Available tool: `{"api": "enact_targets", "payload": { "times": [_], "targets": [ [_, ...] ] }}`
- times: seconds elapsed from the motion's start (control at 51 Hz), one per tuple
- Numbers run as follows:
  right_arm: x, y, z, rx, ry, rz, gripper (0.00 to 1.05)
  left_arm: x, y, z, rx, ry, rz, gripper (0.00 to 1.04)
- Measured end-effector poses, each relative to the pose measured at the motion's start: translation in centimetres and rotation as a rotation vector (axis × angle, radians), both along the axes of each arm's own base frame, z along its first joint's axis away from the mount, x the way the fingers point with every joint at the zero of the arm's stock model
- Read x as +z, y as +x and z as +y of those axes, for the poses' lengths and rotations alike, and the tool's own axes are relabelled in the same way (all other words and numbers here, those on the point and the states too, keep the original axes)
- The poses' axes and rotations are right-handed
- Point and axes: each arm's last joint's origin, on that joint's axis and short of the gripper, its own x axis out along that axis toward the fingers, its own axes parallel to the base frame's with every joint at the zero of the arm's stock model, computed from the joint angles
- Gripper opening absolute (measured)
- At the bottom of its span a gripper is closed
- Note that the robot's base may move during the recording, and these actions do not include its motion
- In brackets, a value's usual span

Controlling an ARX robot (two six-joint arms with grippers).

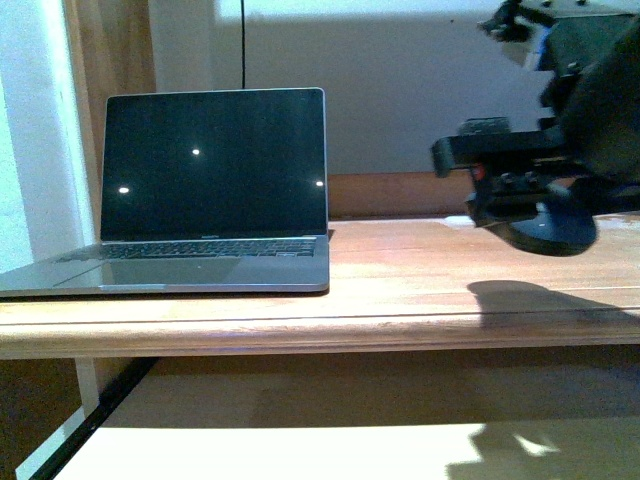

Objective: Place mouse

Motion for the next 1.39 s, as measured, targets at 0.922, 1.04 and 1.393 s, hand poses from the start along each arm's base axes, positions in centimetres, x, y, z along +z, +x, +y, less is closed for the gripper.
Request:
{"api": "enact_targets", "payload": {
  "times": [0.922, 1.04, 1.393],
  "targets": [
    [-2.8, 7.7, 7.1, -0.142, -0.085, 0.046, 0.57, 0.0, 0.0, 0.0, 0.0, 0.0, 0.0, 0.97],
    [-2.7, 7.9, 7.2, -0.145, -0.086, 0.04, 0.57, 0.0, 0.0, 0.0, 0.0, 0.0, 0.0, 0.97],
    [-2.6, 8.3, 6.8, -0.163, -0.097, 0.019, 0.99, 0.0, 0.0, 0.0, 0.0, 0.0, 0.0, 0.97]
  ]
}}
